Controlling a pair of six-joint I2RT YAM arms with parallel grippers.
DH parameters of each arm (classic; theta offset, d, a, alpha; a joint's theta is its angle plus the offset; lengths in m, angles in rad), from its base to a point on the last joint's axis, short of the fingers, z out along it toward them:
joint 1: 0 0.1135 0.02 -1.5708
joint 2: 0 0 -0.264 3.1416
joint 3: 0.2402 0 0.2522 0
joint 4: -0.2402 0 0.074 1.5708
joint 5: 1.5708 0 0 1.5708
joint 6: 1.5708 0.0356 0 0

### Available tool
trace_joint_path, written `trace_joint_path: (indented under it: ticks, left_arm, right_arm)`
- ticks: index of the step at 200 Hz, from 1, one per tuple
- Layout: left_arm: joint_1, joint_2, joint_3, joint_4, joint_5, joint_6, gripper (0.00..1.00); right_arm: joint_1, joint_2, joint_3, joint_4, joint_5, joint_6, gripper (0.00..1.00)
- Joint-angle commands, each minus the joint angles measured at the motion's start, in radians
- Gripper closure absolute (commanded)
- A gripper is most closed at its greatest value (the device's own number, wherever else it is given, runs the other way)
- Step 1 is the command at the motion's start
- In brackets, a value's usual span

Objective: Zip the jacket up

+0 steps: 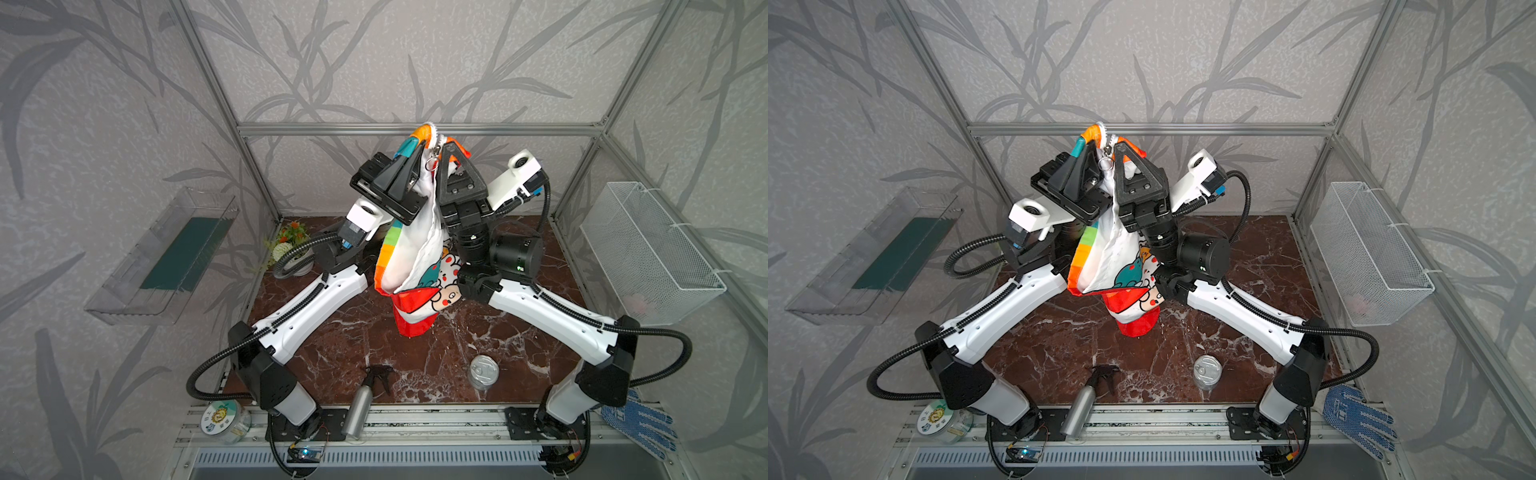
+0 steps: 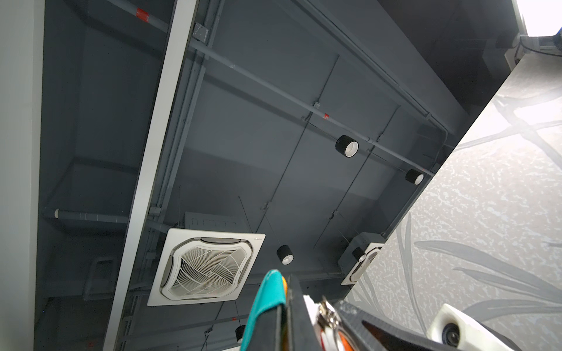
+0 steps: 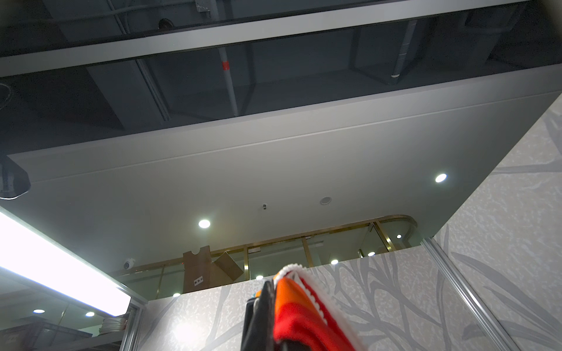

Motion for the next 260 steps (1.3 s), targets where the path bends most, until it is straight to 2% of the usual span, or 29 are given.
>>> trace_joint_path:
  ticks: [1,155,246,260]
  left_arm:
    - [-0.006,-0.021,-0.012,0.03,0.01,0.022,1.0]
    - [-0.006,-0.034,-0.034,0.031,-0.01,0.03,1.0]
    - [-0.006,-0.014,0.005,0.029,0.026,0.114,1.0]
    - [-0.006,-0.018,0.003,0.01,0.039,0.134,1.0]
  right_arm:
    - [0.009,-0.02,0.024,0.032,0.004,-0.017,1.0]
    - [0.009,-0.051,-0.02,0.037,0.007,-0.029,1.0]
    - [0.018,-0.088,-0.082,0.049,0.047,-0.06,1.0]
    - [0.02,-0.094,-0.093,0.049,0.054,-0.096,1.0]
